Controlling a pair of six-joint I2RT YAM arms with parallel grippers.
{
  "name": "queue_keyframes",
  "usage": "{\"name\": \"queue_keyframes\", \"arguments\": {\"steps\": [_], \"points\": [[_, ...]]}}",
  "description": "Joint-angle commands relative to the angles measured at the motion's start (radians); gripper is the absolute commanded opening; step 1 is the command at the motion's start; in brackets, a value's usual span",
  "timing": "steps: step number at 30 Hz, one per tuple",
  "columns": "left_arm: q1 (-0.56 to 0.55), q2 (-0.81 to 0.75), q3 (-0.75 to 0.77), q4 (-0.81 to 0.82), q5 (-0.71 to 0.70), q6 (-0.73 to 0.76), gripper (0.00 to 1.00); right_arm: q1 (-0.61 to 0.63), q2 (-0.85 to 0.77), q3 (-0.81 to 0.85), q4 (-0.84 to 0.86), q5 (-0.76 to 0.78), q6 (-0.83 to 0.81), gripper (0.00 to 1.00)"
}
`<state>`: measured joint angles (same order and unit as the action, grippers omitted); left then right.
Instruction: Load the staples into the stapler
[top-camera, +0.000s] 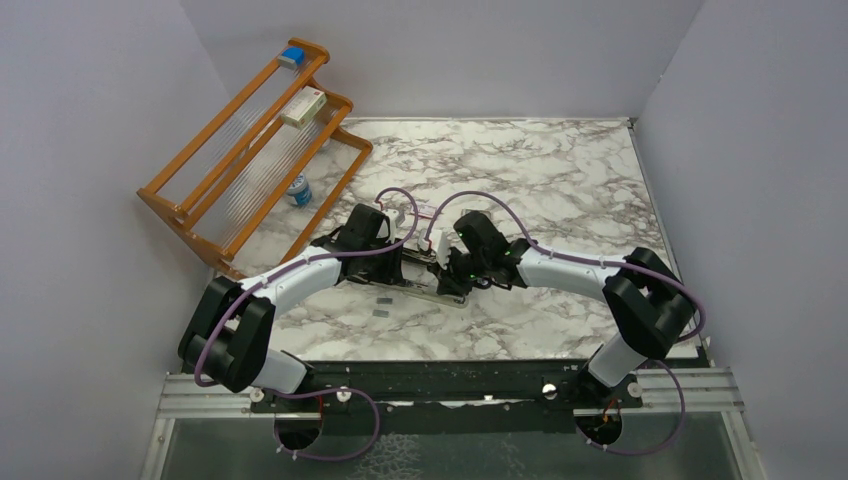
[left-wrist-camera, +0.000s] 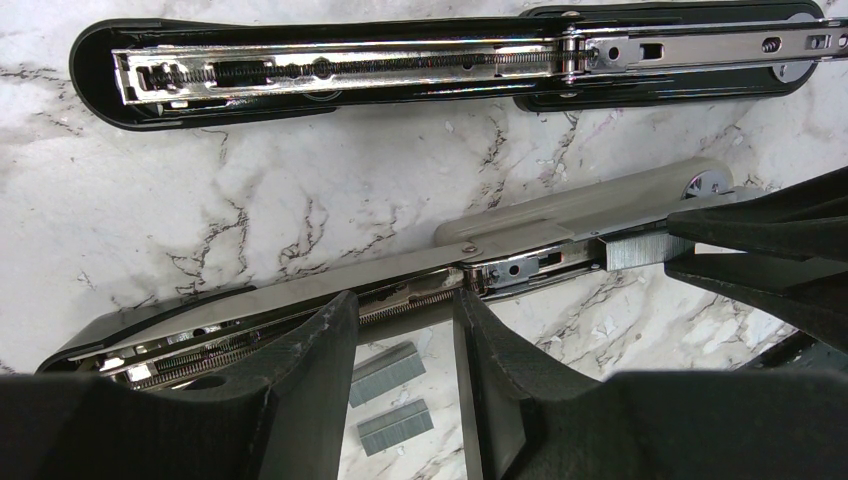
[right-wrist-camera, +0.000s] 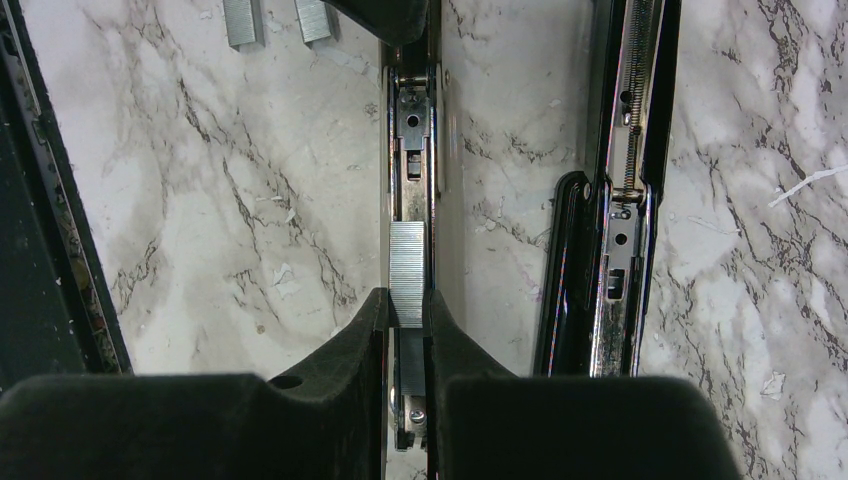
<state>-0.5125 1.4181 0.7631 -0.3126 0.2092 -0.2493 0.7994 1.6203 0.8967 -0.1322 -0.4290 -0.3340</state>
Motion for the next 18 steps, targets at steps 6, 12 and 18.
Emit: {"name": "queue_keyframes", "arguments": {"steps": [6, 12, 18], "points": [[-0.004, 0.029, 0.009, -0.028, -0.021, 0.013, 0.43, 0.006, -0.020, 0.001, 0.007, 0.002, 0.001, 0.02], [-0.003, 0.029, 0.009, -0.029, -0.019, 0.013, 0.43, 0.006, -0.049, -0.014, 0.039, -0.003, 0.009, 0.02], [-0.002, 0.029, 0.011, -0.028, -0.019, 0.013, 0.43, 0.006, -0.050, -0.016, 0.039, 0.006, 0.009, 0.02]]}}
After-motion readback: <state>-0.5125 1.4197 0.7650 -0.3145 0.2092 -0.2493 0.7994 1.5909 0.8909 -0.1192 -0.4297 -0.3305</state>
